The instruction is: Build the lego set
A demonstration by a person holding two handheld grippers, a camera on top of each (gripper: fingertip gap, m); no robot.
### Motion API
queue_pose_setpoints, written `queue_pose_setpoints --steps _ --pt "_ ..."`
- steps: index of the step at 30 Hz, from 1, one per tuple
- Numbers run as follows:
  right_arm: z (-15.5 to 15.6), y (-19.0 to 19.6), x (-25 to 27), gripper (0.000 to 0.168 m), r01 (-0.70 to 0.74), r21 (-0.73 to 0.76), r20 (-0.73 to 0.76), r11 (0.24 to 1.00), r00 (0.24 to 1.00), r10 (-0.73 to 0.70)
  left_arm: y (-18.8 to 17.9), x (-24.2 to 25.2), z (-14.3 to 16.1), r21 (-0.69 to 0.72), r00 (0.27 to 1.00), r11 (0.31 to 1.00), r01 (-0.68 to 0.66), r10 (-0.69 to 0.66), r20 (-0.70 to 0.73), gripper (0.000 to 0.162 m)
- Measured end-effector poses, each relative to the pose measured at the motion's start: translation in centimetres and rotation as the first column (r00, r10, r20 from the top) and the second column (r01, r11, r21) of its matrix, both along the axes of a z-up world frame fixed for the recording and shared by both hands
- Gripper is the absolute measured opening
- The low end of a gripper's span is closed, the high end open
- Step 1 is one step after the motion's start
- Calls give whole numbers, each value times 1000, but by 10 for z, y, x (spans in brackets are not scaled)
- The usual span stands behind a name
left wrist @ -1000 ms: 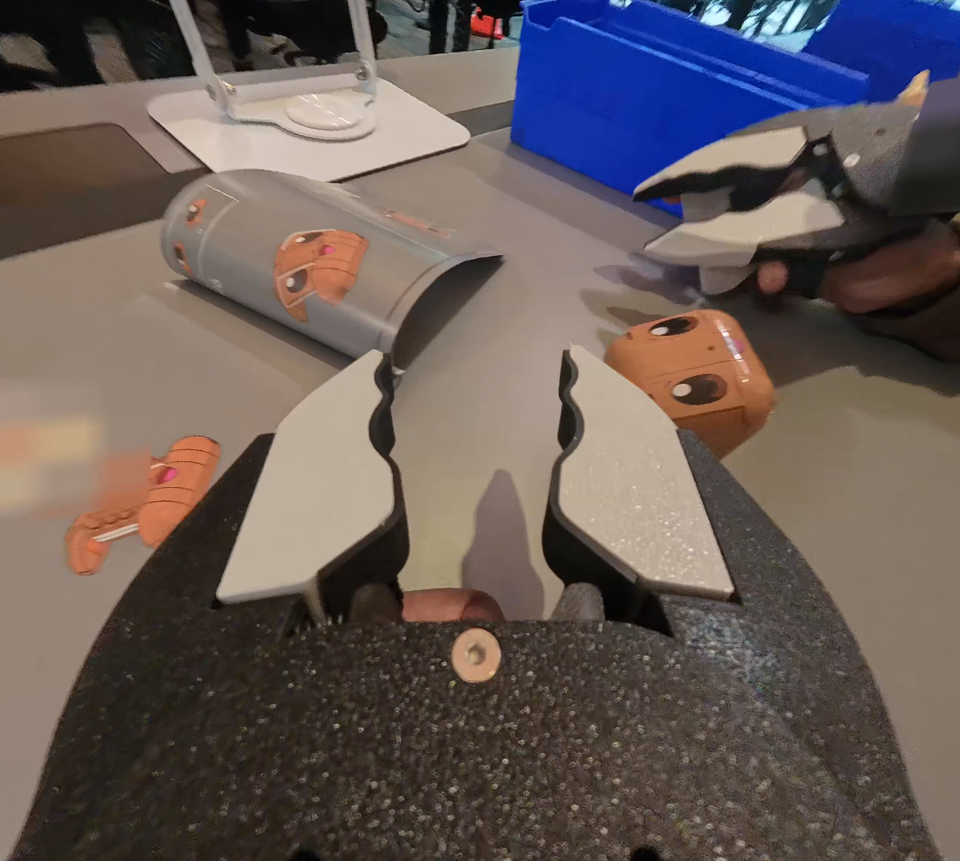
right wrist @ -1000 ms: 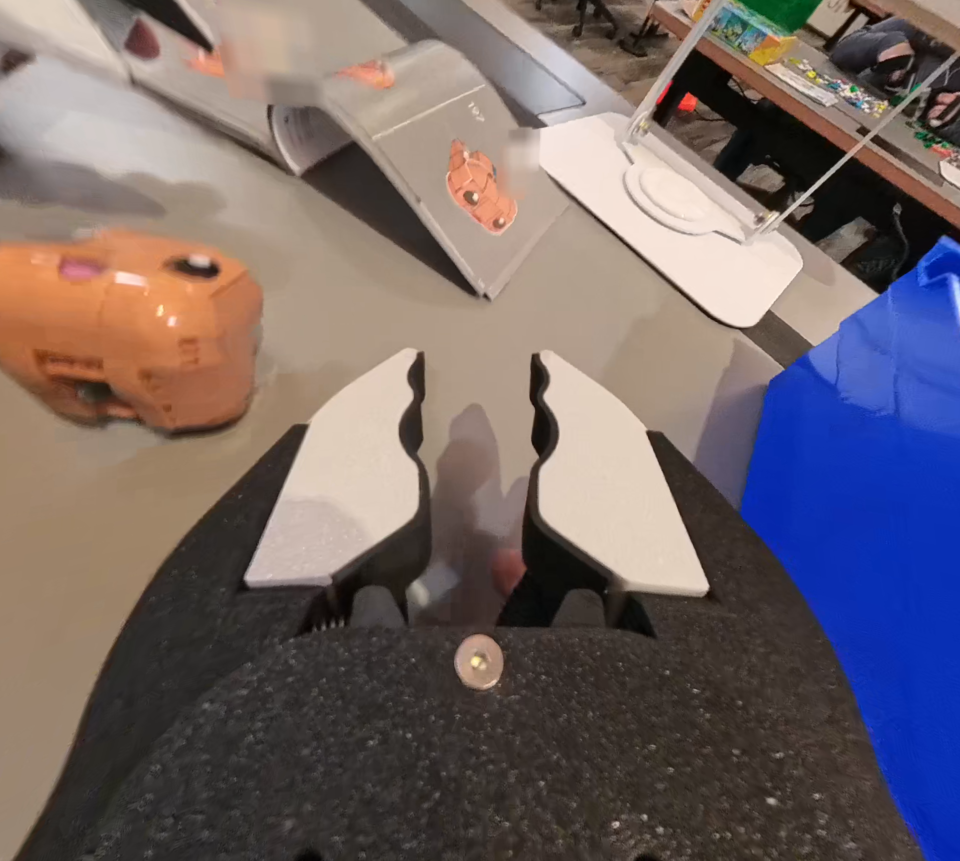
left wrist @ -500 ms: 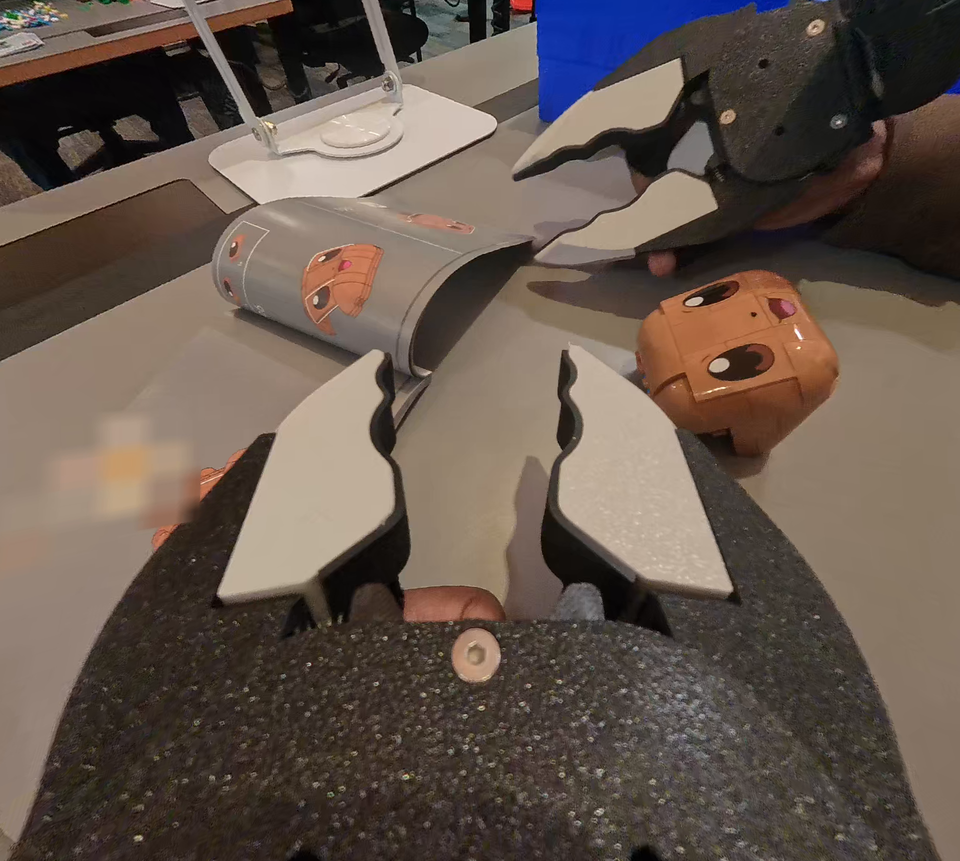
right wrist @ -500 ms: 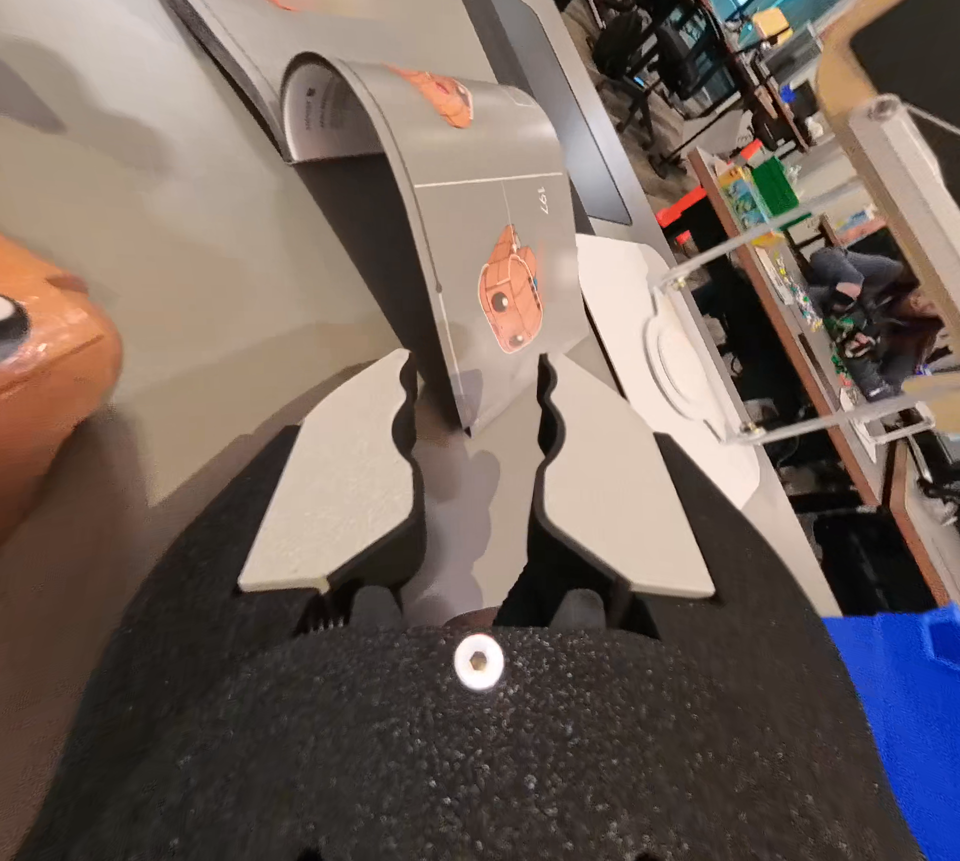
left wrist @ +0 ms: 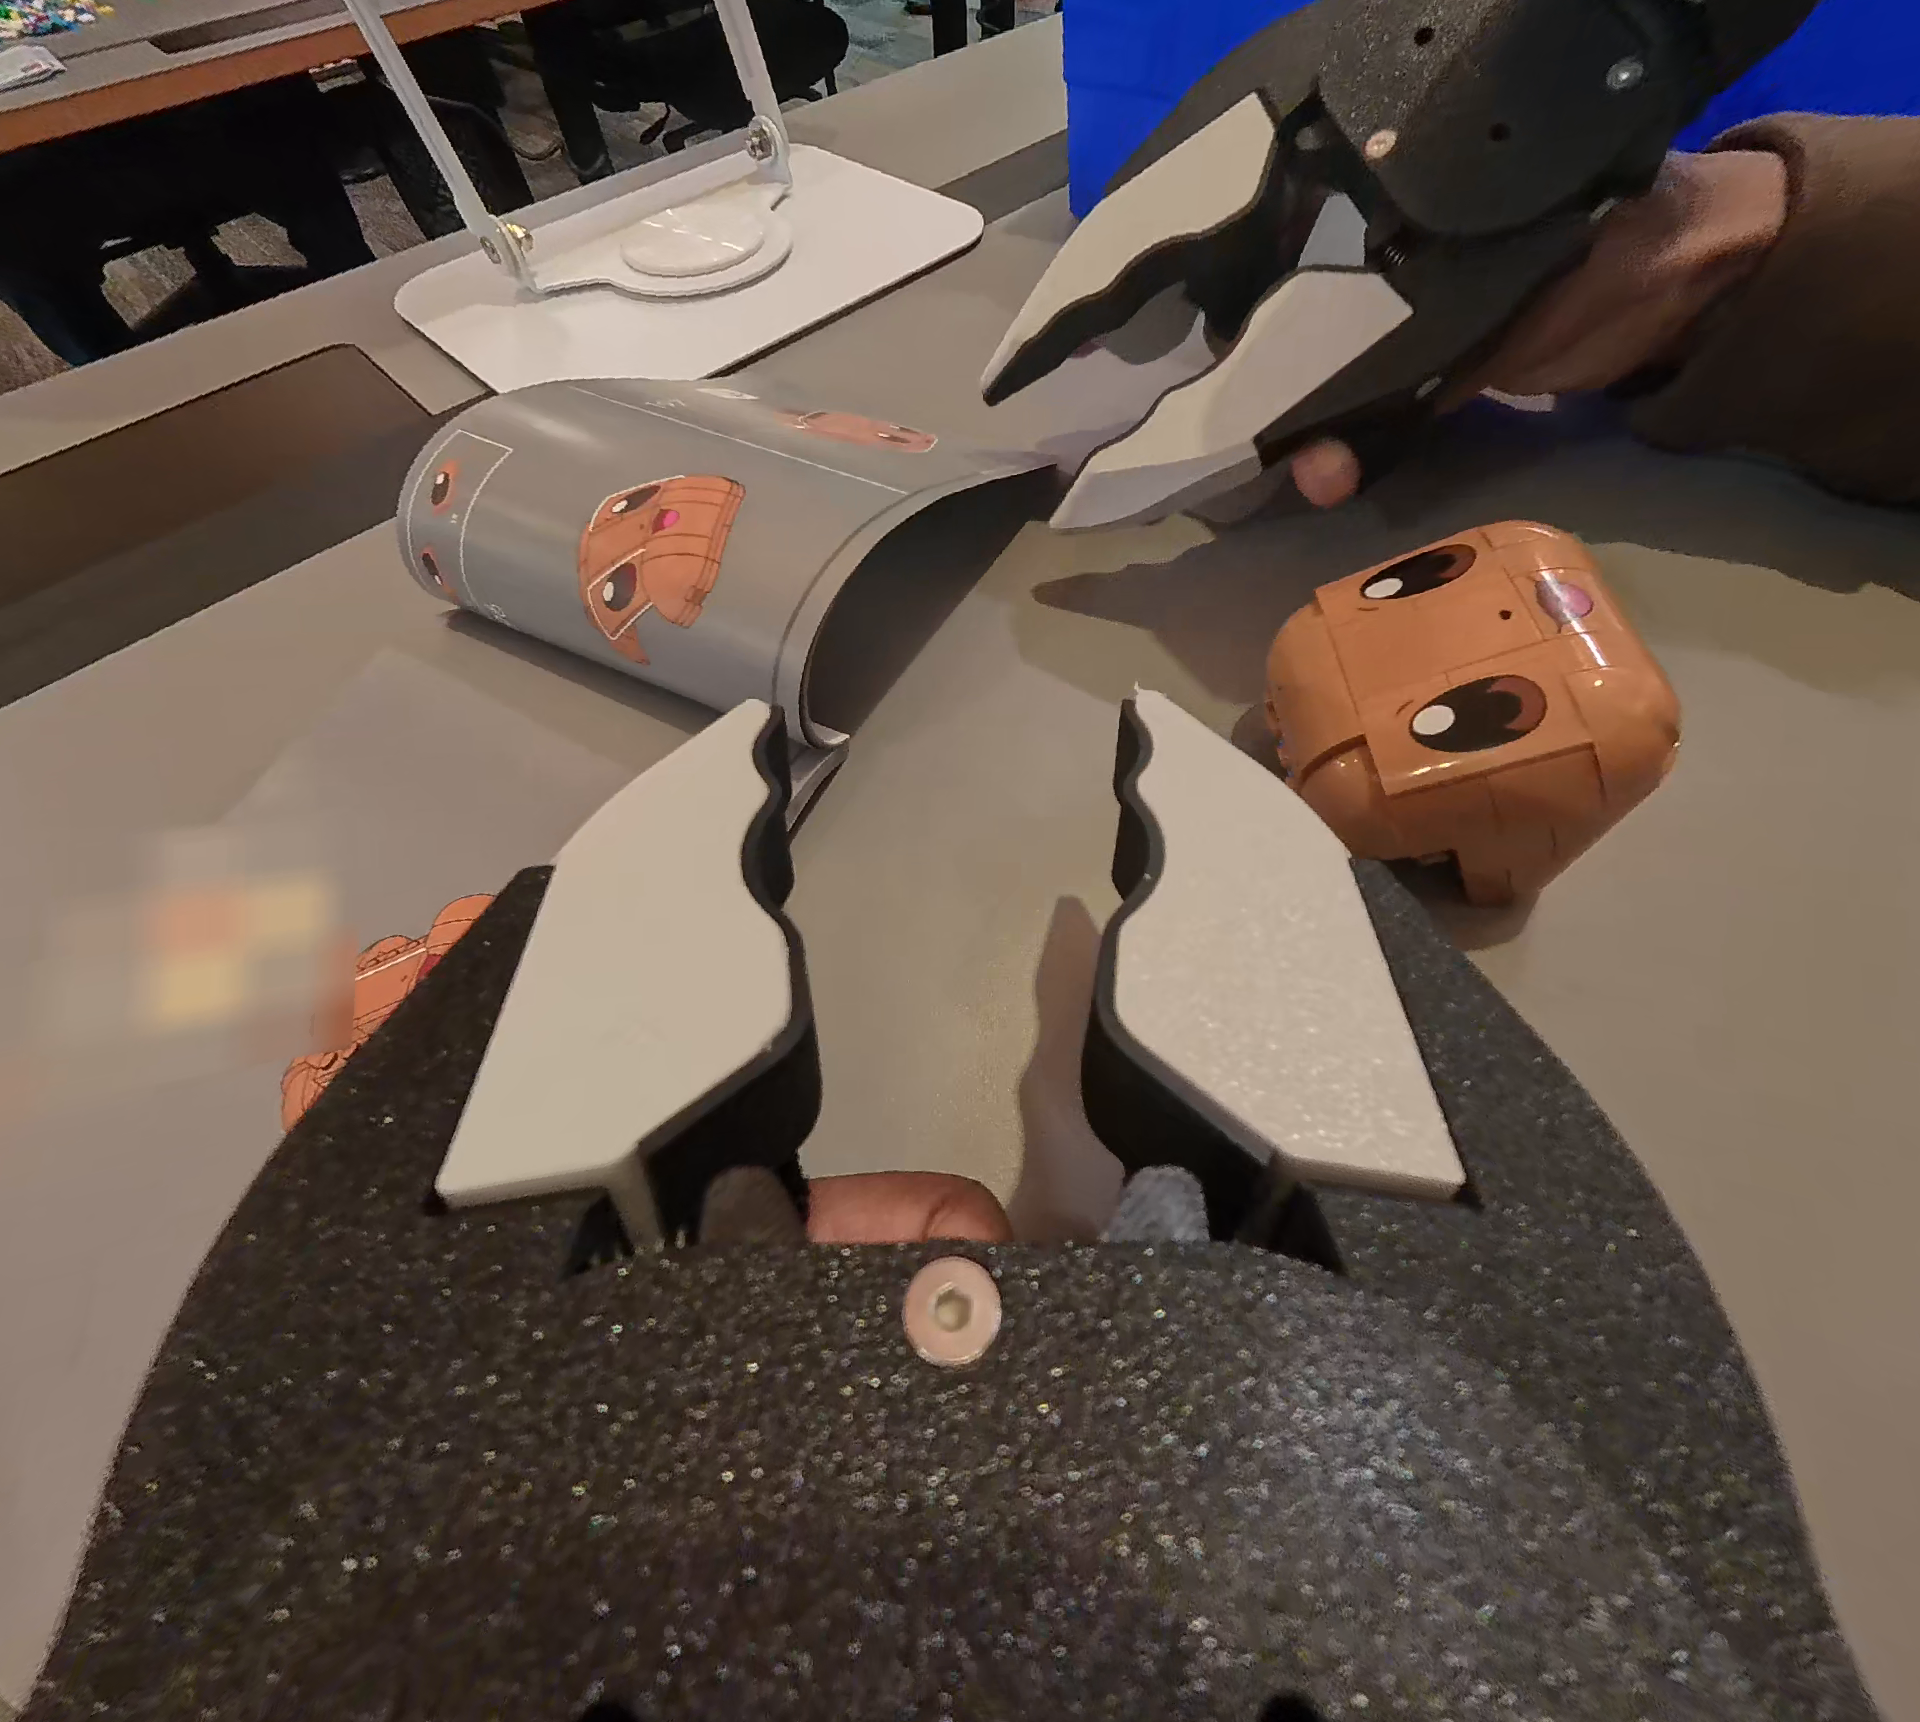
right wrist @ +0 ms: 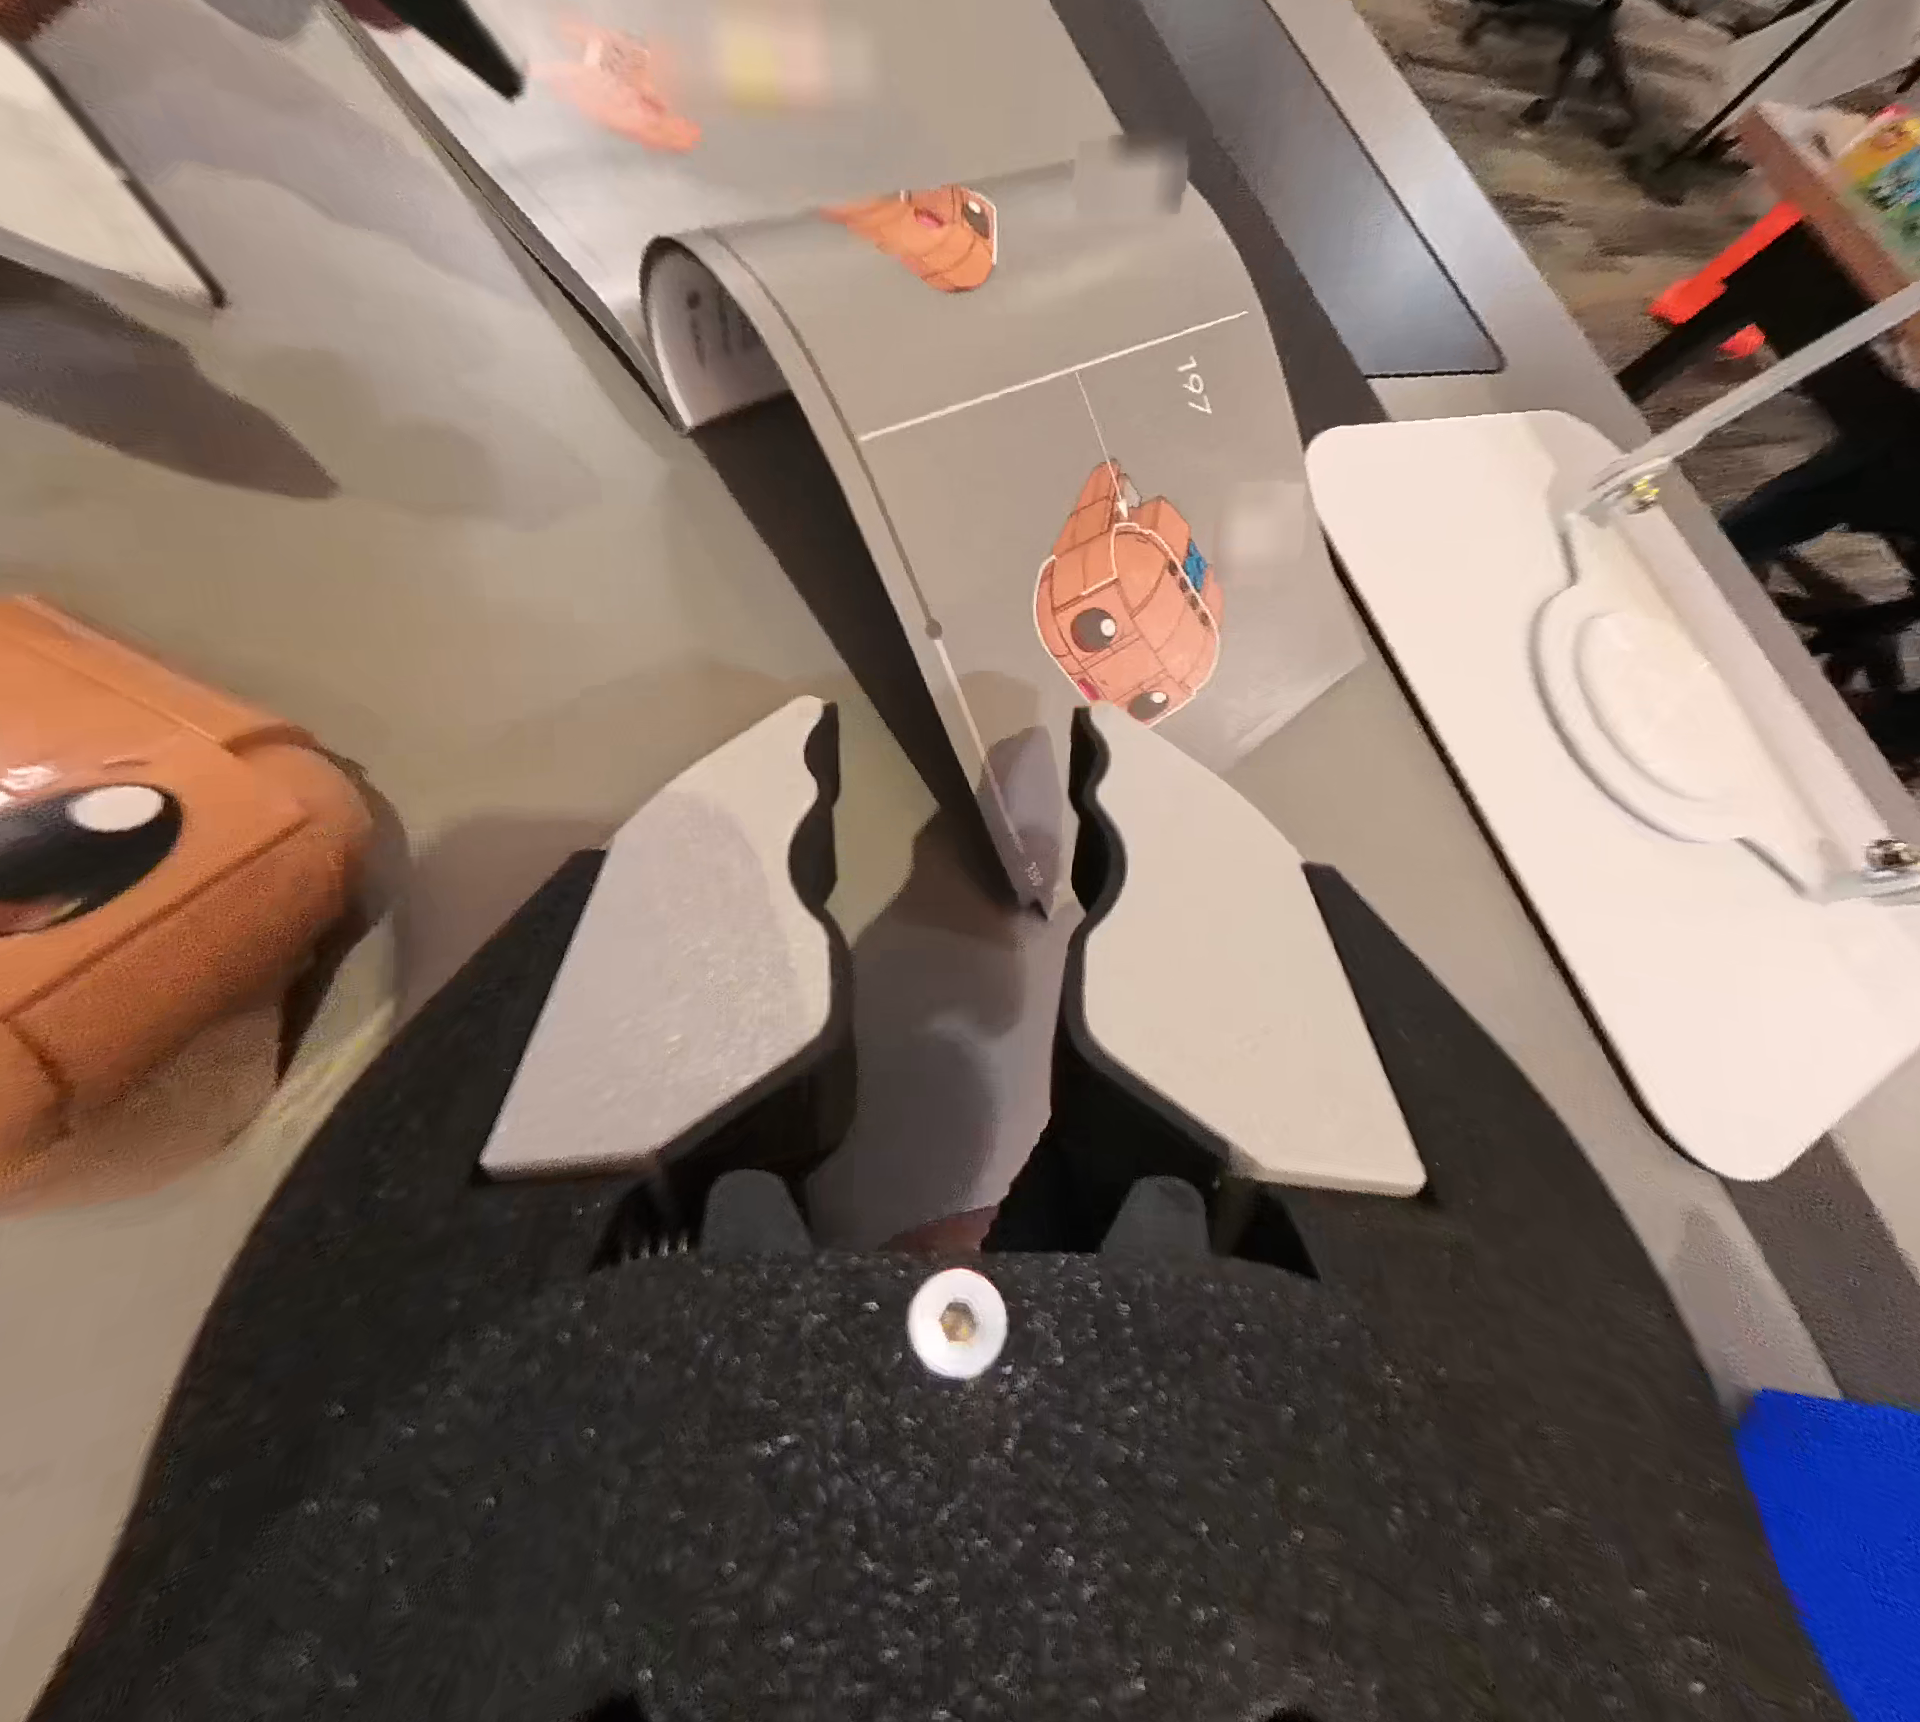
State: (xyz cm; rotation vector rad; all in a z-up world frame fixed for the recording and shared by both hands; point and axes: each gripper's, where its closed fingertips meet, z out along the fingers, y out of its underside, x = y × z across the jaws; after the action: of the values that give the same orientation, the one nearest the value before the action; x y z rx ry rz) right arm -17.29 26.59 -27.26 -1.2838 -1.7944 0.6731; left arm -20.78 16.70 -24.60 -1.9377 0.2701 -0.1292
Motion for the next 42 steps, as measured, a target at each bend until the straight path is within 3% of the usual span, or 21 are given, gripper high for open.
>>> queue_pose_setpoints --steps 16,24,42 --pt "-14 -40 -6 37 -151 -12 109 988 982 151 0 0 -2 -17 1000 1000 -3 3 1 60" --pt "-14 -50 -9 38 -230 -7 105 973 968 229 10 -32 -4 41 966 995 -91 99 -238 55" --pt "-10 -53 -9 40 -257 11 72 966 964 256 20 -67 5 111 886 956 -270 292 -361 51"
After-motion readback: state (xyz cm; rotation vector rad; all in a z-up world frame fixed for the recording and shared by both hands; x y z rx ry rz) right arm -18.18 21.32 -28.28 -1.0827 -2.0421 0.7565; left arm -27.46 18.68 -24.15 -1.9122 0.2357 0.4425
